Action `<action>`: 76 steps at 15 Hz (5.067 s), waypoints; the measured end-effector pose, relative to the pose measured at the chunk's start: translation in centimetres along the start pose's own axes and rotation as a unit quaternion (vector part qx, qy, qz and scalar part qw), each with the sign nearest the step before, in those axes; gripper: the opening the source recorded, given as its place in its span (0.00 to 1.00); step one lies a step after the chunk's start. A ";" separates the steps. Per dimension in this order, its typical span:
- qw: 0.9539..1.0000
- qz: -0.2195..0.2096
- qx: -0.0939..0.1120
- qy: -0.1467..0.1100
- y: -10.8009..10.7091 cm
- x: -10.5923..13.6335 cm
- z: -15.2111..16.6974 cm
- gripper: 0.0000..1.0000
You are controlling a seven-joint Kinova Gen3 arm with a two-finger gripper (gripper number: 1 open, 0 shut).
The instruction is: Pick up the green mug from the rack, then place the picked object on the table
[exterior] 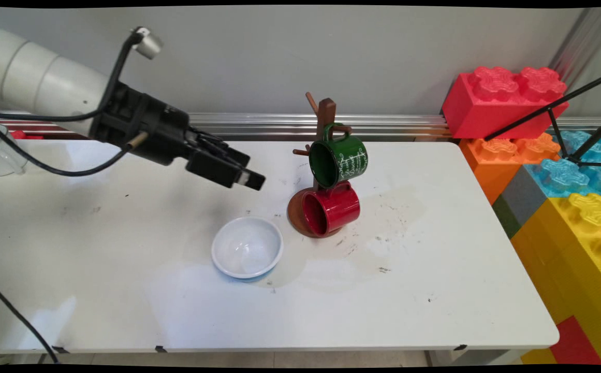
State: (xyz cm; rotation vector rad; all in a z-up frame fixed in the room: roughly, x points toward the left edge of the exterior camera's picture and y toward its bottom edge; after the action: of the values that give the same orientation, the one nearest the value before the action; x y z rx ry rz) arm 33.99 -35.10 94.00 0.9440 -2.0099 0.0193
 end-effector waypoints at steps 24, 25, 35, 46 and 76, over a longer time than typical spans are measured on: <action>0.999 -0.030 0.033 0.029 2.1 3.2 10.8 1.00; 0.998 -0.034 0.035 0.030 2.1 3.3 11.2 1.00; 0.996 -0.065 0.045 0.050 2.0 3.8 13.8 1.00; 0.994 -0.075 0.056 0.062 2.2 3.9 14.4 0.00; 0.993 -0.095 0.010 0.063 5.0 3.8 13.0 0.00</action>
State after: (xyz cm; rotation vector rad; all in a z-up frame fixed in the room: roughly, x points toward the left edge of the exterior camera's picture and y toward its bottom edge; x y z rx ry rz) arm 20.39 -38.38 90.51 1.1170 -1.8015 -0.0054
